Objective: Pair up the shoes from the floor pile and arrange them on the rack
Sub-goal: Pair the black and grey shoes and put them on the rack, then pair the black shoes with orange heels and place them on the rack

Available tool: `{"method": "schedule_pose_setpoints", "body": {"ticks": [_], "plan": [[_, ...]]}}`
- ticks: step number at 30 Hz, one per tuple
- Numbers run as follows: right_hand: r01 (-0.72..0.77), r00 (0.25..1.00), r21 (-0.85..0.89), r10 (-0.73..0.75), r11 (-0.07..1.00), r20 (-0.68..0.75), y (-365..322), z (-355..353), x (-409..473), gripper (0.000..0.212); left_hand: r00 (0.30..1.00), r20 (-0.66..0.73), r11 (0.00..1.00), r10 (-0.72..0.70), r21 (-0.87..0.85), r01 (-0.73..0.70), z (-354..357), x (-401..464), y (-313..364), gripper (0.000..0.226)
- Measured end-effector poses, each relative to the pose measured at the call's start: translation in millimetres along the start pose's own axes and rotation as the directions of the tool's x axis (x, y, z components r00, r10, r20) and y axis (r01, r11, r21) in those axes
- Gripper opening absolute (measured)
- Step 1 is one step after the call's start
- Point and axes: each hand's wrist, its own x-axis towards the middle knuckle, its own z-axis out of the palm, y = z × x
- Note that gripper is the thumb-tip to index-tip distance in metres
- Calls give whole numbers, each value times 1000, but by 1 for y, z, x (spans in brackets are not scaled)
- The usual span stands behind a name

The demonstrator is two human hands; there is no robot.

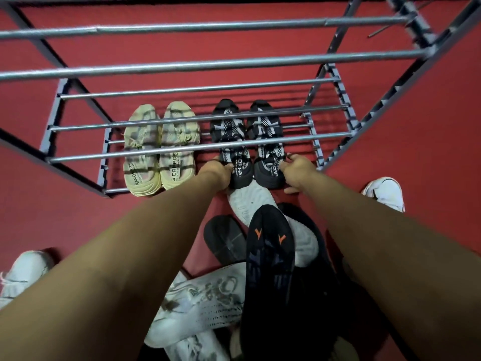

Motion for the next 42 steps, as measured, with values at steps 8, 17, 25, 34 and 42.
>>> {"method": "schedule_pose_setpoints", "body": {"ticks": [8,17,25,34,42], "plan": [[113,993,-285,-113,952,16,22,-1,-74,40,947,-184,918,263,-254,-304,24,-103,-38,45],[-185,979,-326,144,927,-147,96,26,-211,57,980,35,949,195,-258,-179,45,-223,-102,25],[-168,985,121,170,978,-6,133,50,-286,32,956,275,805,106,-587,79,82,-309,-128,13],[-130,984,447,58,885,170,123,66,-318,37,965,261,589,40,-786,188,56,-327,-171,46],[99,986,236,-127,967,105,105,80,-318,29,974,226,387,-25,-896,218,48,-322,-196,13]]}}
